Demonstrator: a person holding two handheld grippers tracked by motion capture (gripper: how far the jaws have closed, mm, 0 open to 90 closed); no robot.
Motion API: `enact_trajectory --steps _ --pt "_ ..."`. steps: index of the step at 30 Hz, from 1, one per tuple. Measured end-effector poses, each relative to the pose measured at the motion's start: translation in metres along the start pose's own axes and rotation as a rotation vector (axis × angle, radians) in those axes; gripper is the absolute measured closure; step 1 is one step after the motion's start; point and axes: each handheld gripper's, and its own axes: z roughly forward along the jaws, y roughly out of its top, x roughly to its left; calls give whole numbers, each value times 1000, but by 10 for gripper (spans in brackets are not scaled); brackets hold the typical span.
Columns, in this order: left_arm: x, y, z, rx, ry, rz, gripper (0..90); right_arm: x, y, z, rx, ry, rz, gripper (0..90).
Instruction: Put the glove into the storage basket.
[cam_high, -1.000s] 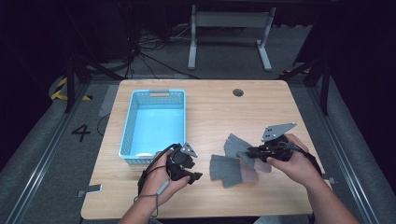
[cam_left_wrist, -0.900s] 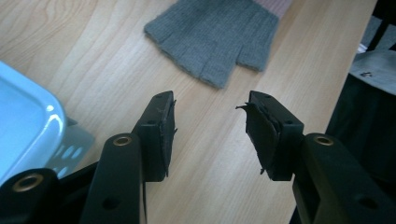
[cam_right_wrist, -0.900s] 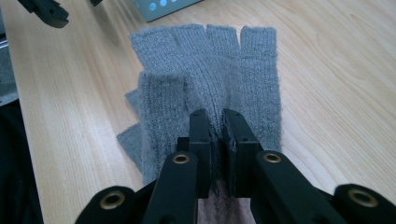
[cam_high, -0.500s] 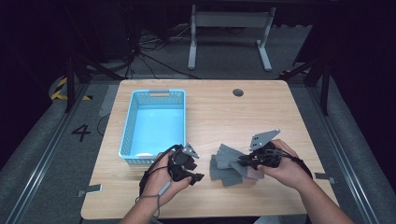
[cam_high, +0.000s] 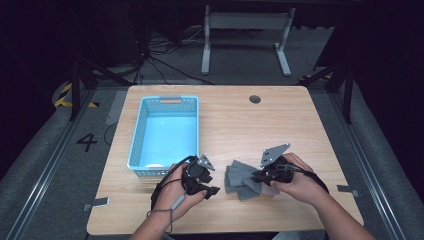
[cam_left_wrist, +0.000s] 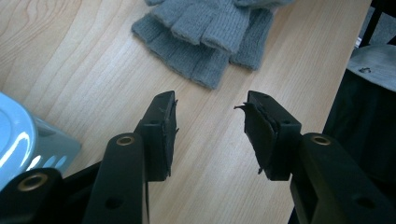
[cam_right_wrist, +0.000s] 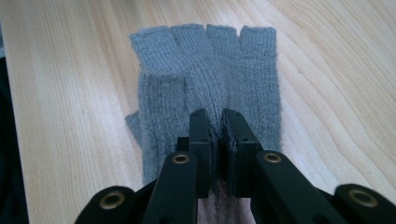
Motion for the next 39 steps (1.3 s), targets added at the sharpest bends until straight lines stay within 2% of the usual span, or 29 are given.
enact_trajectory --steps 3,5,6,8,11,13,17,19,27,33,34,37,39 --pt "0 0 1 6 -2 5 545 1 -1 4 1 -4 1 785" --pt "0 1 2 7 -4 8 544 2 -2 6 -9 1 4 708" --pt "0 2 2 9 -4 10 544 2 -2 6 -9 1 4 708" --pt "0 2 2 6 -6 9 544 2 -3 3 -41 -1 13 645" --pt "0 4 3 10 -7 20 544 1 -5 -9 -74 -31 29 636" --pt "0 6 5 17 -13 25 544 1 -6 -12 -80 -38 37 636" --pt "-2 8 7 17 -19 36 544 -2 -11 -23 -80 -57 82 640" --pt "-2 10 8 20 -24 39 549 -4 -15 -30 -73 -70 108 659" --pt "-5 15 15 36 -36 63 554 -8 -27 -43 -40 -92 152 670" --pt "-5 17 20 55 -46 74 556 -12 -35 -45 -16 -106 176 670" --pt "-4 17 21 59 -45 86 556 -14 -37 -46 -9 -107 184 669" --pt "-6 17 25 62 -55 77 561 -19 -43 -46 9 -119 210 666" --pt "-6 18 26 72 -57 90 562 -22 -48 -46 18 -122 222 667"
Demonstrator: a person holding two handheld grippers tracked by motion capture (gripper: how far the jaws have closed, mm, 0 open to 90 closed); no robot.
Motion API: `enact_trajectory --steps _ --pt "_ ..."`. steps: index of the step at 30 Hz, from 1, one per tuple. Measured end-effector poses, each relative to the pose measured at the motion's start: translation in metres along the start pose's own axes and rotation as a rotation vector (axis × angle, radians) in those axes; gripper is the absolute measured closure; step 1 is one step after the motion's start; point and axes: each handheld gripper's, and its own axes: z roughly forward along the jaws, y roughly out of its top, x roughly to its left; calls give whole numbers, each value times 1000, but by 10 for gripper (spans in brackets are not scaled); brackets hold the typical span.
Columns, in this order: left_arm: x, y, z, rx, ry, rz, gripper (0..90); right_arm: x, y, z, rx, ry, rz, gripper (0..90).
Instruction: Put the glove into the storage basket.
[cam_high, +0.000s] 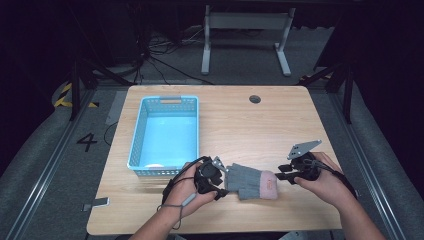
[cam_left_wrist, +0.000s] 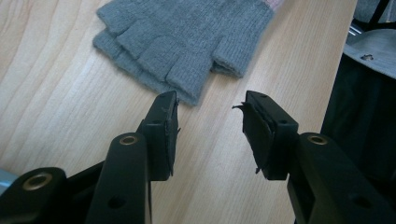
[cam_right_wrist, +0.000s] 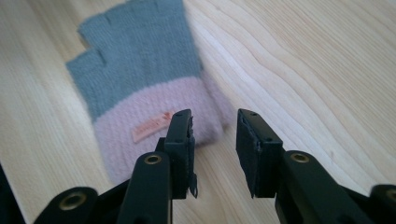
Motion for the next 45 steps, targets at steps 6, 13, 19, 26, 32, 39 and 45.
enact_trajectory --steps 6,13,19,26,32,39,45 --pt "1 1 8 14 -2 4 562 -8 -6 3 26 -3 13 668" --pt "4 0 19 36 -9 4 565 -13 -12 9 74 9 18 660" --pt "6 0 27 49 -3 1 565 -12 -12 17 90 31 8 643" --pt "9 -1 37 68 -2 -13 567 -11 -12 22 87 38 4 636" --pt "9 2 46 83 -12 3 615 -11 -12 24 89 38 -4 636" --pt "6 4 47 67 10 12 659 -10 -11 25 84 34 -14 644" --pt "5 7 48 55 26 14 713 -7 -8 24 60 58 -43 649"
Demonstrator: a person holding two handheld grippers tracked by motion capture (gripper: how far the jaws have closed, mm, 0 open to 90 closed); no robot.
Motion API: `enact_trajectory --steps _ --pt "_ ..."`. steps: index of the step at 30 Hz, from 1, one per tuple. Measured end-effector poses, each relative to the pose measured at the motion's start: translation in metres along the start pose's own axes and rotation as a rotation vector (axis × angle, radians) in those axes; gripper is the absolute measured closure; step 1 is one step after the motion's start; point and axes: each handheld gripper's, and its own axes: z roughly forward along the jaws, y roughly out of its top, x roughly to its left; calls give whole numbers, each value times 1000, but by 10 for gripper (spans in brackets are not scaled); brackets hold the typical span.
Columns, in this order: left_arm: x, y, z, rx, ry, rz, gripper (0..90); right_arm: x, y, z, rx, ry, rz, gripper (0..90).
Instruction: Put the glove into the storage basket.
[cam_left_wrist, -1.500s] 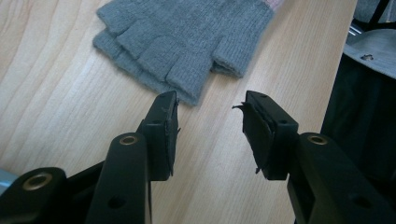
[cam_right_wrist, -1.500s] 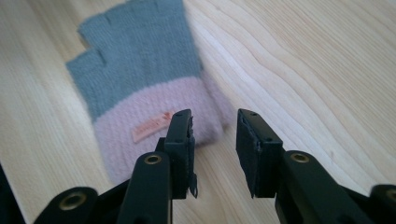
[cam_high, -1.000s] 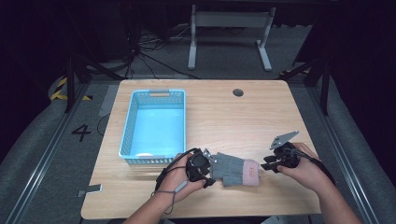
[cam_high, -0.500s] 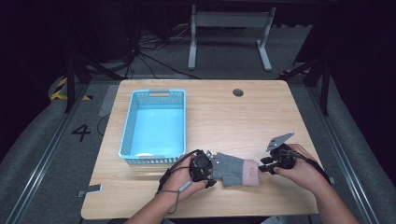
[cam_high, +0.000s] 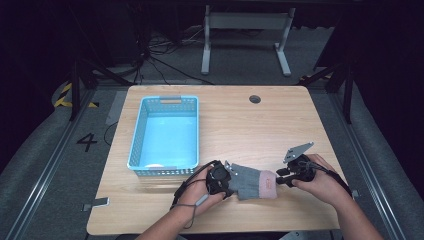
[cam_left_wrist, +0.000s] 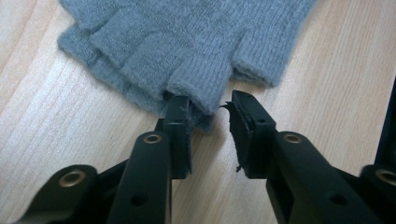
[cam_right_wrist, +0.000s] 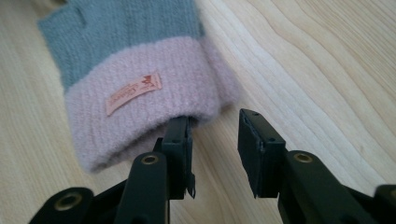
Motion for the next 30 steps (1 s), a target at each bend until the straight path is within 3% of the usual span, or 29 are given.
enact_trajectory --steps 2,5,8,20,26,30 --pt "-1 1 0 3 3 8 801 1 1 2 1 -6 -16 674" --pt "-3 1 -3 -1 0 13 863 4 3 3 11 -9 -34 814" --pt "-4 1 -5 -6 7 24 898 6 5 1 14 -21 -43 853" --pt "-14 -1 -15 -32 24 43 900 10 15 -15 -59 -51 -67 874" --pt "-11 -5 -13 2 28 -12 896 8 17 -13 -49 -53 -74 875" --pt "-9 -7 -12 22 19 -57 789 7 17 -12 -47 -49 -68 875"
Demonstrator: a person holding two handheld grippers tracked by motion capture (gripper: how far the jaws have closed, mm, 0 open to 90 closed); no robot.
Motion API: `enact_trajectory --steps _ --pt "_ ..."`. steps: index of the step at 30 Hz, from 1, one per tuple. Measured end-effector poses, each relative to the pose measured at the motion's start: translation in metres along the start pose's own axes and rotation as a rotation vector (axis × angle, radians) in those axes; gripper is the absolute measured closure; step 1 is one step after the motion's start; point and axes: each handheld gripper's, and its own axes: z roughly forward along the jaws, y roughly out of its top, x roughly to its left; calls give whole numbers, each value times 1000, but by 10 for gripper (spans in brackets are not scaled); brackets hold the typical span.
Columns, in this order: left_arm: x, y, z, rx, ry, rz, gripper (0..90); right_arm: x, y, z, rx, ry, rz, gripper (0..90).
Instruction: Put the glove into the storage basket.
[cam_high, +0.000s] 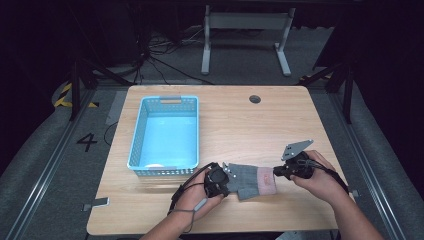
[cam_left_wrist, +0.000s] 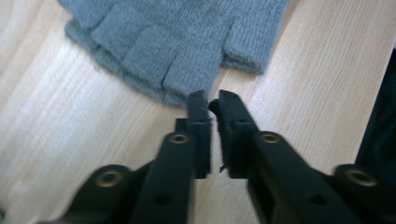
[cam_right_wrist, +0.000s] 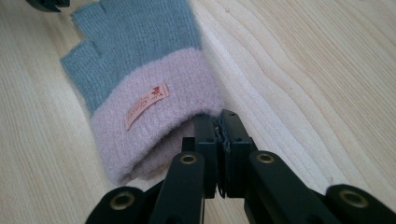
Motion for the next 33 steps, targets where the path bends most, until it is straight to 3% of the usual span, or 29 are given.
enact_trajectory --steps 5,9,14,20,33 --pt "1 0 5 23 12 -28 710 -1 -1 1 1 5 3 875" --pt "1 2 7 10 6 -18 690 -1 -1 2 7 4 7 874" --pt "4 3 11 24 14 -15 735 0 -1 3 12 5 3 874" --pt "0 5 8 4 31 9 879 0 -1 4 14 0 2 874" --pt "-9 3 -5 -4 32 33 892 1 4 -2 -20 -4 11 878"
